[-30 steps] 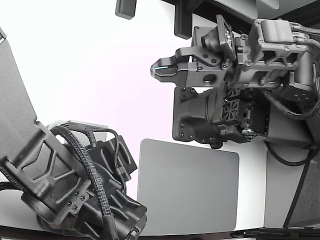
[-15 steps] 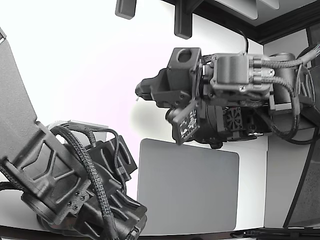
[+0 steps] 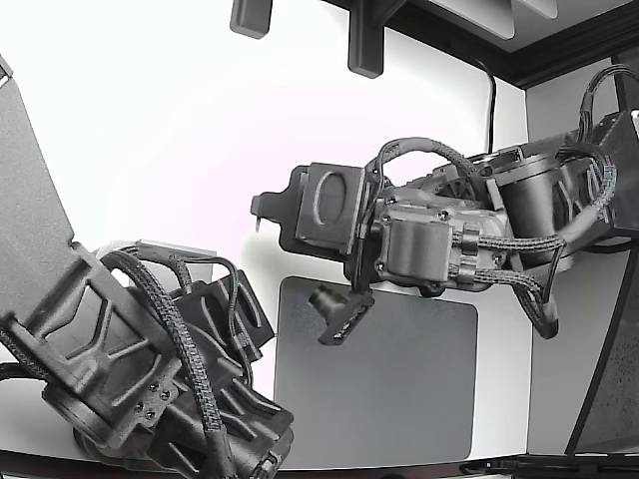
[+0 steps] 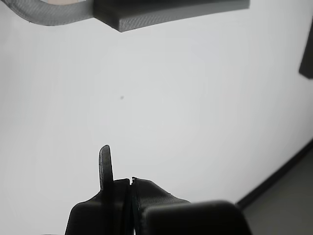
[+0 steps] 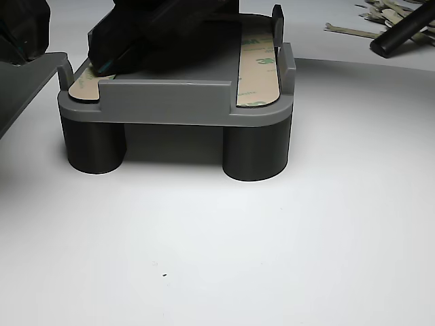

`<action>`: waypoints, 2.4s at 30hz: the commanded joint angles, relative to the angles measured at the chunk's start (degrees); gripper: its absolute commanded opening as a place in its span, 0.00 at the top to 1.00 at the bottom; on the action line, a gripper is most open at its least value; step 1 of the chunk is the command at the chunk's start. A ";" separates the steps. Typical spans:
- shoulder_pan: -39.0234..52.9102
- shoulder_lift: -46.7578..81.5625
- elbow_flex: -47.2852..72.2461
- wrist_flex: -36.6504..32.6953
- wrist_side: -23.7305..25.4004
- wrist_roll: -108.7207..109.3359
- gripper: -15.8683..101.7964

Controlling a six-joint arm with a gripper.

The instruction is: Peel off protective film from adhesive tape.

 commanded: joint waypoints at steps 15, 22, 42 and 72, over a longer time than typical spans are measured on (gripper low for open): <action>4.57 6.06 13.01 -13.80 6.15 6.24 0.96; 6.06 4.75 13.80 -17.23 7.29 5.80 0.96; 6.59 2.55 16.00 -24.17 5.98 5.98 0.96; 6.68 -6.42 7.82 -18.63 4.92 9.84 0.96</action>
